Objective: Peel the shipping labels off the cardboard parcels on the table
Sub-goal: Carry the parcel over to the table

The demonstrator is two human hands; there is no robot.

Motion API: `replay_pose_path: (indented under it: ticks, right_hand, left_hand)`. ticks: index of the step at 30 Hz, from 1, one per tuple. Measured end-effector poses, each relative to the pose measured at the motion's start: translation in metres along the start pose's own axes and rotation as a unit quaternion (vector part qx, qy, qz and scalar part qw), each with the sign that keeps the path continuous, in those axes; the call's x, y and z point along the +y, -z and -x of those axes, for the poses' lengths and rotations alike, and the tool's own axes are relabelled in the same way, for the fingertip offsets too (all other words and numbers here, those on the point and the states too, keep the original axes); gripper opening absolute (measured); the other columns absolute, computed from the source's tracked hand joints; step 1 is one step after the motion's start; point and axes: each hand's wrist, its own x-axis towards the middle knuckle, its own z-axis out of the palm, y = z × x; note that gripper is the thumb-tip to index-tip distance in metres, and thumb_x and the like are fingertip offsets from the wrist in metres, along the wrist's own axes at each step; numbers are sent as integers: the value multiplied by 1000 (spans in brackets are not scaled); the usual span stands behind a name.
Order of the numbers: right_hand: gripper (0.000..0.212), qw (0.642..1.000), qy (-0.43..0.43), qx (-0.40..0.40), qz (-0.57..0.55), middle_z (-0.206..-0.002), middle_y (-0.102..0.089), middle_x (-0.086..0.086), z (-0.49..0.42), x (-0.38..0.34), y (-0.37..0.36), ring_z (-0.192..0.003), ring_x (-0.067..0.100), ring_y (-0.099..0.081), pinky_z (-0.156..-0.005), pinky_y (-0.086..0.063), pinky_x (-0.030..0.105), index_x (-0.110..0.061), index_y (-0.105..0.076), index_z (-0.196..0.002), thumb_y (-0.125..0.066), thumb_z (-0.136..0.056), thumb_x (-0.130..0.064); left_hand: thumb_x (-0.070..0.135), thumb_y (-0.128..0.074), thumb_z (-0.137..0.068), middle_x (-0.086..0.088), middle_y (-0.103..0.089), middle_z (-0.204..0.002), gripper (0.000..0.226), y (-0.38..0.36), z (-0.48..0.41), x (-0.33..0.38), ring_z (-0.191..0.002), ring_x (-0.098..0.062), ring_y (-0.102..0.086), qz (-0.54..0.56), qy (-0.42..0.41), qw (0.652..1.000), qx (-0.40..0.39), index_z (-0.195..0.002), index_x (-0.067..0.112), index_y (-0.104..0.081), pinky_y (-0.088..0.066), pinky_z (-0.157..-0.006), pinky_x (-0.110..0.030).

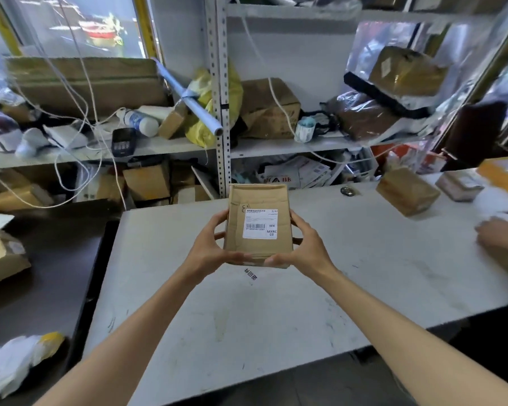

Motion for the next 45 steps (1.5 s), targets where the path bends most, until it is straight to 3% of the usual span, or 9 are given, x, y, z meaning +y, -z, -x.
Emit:
replay_pose_path:
  ticks: [10, 16, 19, 22, 25, 30, 33, 39, 45]
  right_hand:
    - [122, 980, -91, 178, -1, -133, -54, -17, 60, 19, 60, -126, 4, -47, -97, -49, 24, -32, -35, -146, -97, -42, -30]
    - [121, 929, -152, 337, 11, -117, -50, -46, 167, 24, 101, -104, -16, -48, -94, -44, 14, -42, -33, -144, -94, -39, -42]
    - [126, 889, -193, 414, 35, -116, -49, -46, 243, 23, 119, -112, -19, -41, -91, -36, 3, -38, -31, -146, -94, -37, -42]
    - [119, 832, -236, 502, 33, -117, -55, -39, 334, 21, 127, -118, -4, -49, -87, -42, 7, -39, -39, -141, -96, -39, -26]
    - [119, 751, -268, 603, 27, -101, -47, -45, 427, 11, 120, -100, -15, -50, -68, -39, -1, -33, -38, -143, -95, -41, -15]
    - [115, 627, -316, 711, 38, -113, -58, -27, 568, -20, 80, -117, 3, -52, -92, -46, 20, -41, -40, -139, -95, -41, -21]
    - [112, 554, -342, 757, 48, -109, -55, -42, 629, -40, 44, -113, -10, -47, -81, -37, 5, -50, -40, -136, -96, -41, -26]
    - [116, 395, -352, 848, 26, -96, -56, -50, 688, -76, -28, -96, -34, -43, -69, -43, -1, -58, -33, -133, -97, -41, -27]
    - [100, 246, -368, 896, 33, -96, -62, -42, 692, -101, -82, -101, -15, -57, -77, -52, 10, -80, -35, -105, -93, -39, -33]
  left_hand:
    - [31, -94, -51, 20, -44, -139, 107, -79, -53, 13, -121, -13, -51, -15, -45, 977, -210, -141, 36, -35, -54, -84, -29]
    - [32, -95, -47, 23, -45, -136, 112, -175, -29, 50, -118, -10, -52, -17, -97, 922, -375, -141, 35, -35, -57, -81, -30]
    - [35, -94, -44, 31, -47, -128, 111, -235, 12, 64, -116, -8, -54, -9, -121, 882, -455, -139, 36, -37, -57, -85, -33]
    - [33, -95, -44, 30, -53, -122, 112, -298, 74, 78, -111, -3, -58, 1, -145, 828, -542, -140, 35, -37, -55, -85, -25]
    - [22, -96, -50, 18, -55, -127, 112, -354, 153, 94, -104, 6, -58, 5, -175, 764, -621, -143, 33, -35, -51, -79, -13]
    - [19, -95, -48, 20, -52, -131, 110, -418, 291, 116, -117, -5, -54, 7, -186, 641, -745, -140, 37, -37, -55, -83, -24]
    - [21, -95, -49, 35, -50, -118, 105, -433, 365, 120, -117, -5, -52, 7, -185, 568, -802, -135, 42, -37, -53, -66, -11]
    - [24, -91, -44, 28, -49, -119, 103, -441, 480, 132, -112, 0, -50, 5, -182, 398, -899, -129, 47, -38, -55, -58, -16]
    - [30, -94, -42, 19, -55, -127, 116, -433, 549, 136, -116, -5, -54, -13, -252, 269, -930, -142, 36, -36, -52, -90, -30]
